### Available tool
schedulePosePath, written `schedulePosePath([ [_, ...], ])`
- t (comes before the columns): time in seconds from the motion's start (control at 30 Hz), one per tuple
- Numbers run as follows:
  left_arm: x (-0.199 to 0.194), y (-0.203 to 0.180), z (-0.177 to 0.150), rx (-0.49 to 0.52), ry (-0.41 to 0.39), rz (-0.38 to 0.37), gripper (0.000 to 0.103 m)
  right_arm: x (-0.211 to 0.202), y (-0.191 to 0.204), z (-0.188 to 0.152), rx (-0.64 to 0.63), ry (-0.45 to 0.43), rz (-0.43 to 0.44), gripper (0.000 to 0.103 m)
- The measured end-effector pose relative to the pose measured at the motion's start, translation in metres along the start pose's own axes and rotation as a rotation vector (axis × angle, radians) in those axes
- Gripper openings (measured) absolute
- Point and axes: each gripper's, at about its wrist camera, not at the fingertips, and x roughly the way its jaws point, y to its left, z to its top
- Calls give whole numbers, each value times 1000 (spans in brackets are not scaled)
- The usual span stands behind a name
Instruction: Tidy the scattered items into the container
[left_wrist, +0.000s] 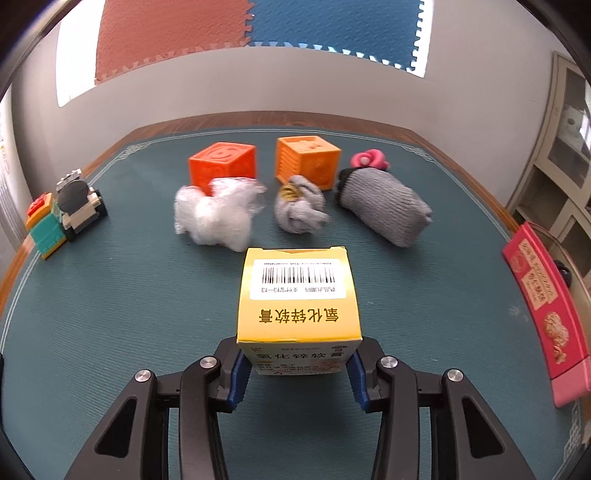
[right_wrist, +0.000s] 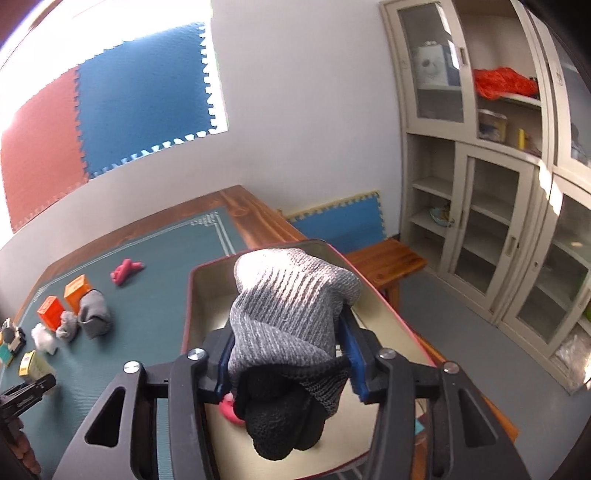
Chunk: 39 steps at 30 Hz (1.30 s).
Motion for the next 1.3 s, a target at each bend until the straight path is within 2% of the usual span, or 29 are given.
schedulePosePath([
  [0.1,-3,-11,0,11,2,-19,46,1,-10,0,28,-2,3,68],
  [0.27,-7,-35,3,46,6,-51,46,-3,-20,-2,56,-36,0,75],
  [0.53,-18,-91,13,143,-12,-128,46,-3,-53,-5,127,-51,-16,76],
  [0.87,-43,-186,22,301,-26,-309,46,-24,-93,-3,198,-119,-79,77],
  [1.07,-54,-242,23,390,-40,-426,46,-27,-112,-5,234,-121,-109,78],
  [1.3,-50,-293,18,506,-33,-507,46,-29,-122,-6,243,-116,-124,78],
])
